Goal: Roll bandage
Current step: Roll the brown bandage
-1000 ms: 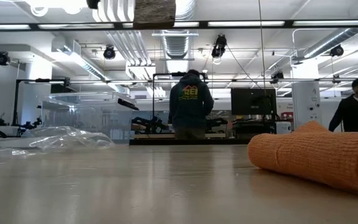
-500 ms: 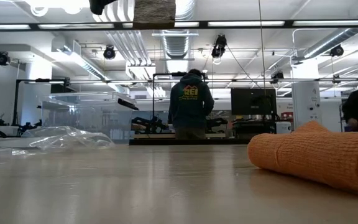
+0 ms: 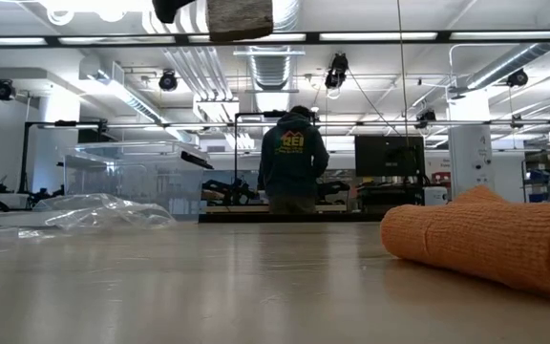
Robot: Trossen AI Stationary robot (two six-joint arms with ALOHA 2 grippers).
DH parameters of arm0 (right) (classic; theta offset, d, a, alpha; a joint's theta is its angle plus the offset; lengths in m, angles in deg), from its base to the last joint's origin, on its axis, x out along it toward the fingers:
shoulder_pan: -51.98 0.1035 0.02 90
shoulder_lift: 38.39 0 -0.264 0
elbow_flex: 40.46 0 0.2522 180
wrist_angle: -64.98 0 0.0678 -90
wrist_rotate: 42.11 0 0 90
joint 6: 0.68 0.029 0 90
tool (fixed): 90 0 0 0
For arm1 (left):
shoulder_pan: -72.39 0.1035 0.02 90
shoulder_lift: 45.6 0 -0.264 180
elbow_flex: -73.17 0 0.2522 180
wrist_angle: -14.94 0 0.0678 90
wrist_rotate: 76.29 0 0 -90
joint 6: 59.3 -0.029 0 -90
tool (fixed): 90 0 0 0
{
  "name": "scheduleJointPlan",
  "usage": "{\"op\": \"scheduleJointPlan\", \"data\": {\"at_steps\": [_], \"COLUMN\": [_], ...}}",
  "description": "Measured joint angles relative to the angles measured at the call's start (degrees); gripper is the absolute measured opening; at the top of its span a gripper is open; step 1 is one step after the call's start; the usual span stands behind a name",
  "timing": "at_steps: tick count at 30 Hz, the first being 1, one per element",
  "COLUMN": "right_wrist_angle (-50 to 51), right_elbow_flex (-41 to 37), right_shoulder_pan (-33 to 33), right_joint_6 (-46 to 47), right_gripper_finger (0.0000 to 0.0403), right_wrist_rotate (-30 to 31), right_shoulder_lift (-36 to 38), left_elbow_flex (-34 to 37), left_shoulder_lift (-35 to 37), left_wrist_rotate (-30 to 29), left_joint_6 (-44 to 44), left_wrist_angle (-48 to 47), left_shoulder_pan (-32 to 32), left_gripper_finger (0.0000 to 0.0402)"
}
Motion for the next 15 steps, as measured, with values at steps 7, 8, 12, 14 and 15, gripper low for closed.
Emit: {"op": "scheduleJointPlan", "data": {"at_steps": [7,8,12,14,15], "right_wrist_angle": [-0.7,-0.7,-2.4,-3.7,-4.6], "right_elbow_flex": [0.0,0.0,0.0,0.0,0.0], "right_shoulder_pan": [0.1,0.1,0.1,0.1,0.1], "right_joint_6": [4.2,5.3,13.2,16.4,17.8], "right_gripper_finger": [0.0052,0.0052,0.0055,0.0053,0.0052], "right_wrist_rotate": [0.0,0.0,0.2,0.2,0.2], "right_shoulder_lift": [0.0,0.0,0.0,0.0,0.0], "left_elbow_flex": [-2.9,-3.1,-4.5,-5.5,-6.1], "left_shoulder_lift": [-2.6,-2.9,-3.6,-3.5,-3.3], "left_wrist_rotate": [0.2,0.4,0.5,0.5,0.5], "left_joint_6": [-3.3,-3.3,-5.5,-6.9,-7.7], "left_wrist_angle": [0.4,0.4,-1.7,-2.4,-2.7], "left_shoulder_pan": [0.3,0.3,0.3,0.3,0.3], "left_gripper_finger": [0.0297,0.0288,0.0259,0.0249,0.0246]}}
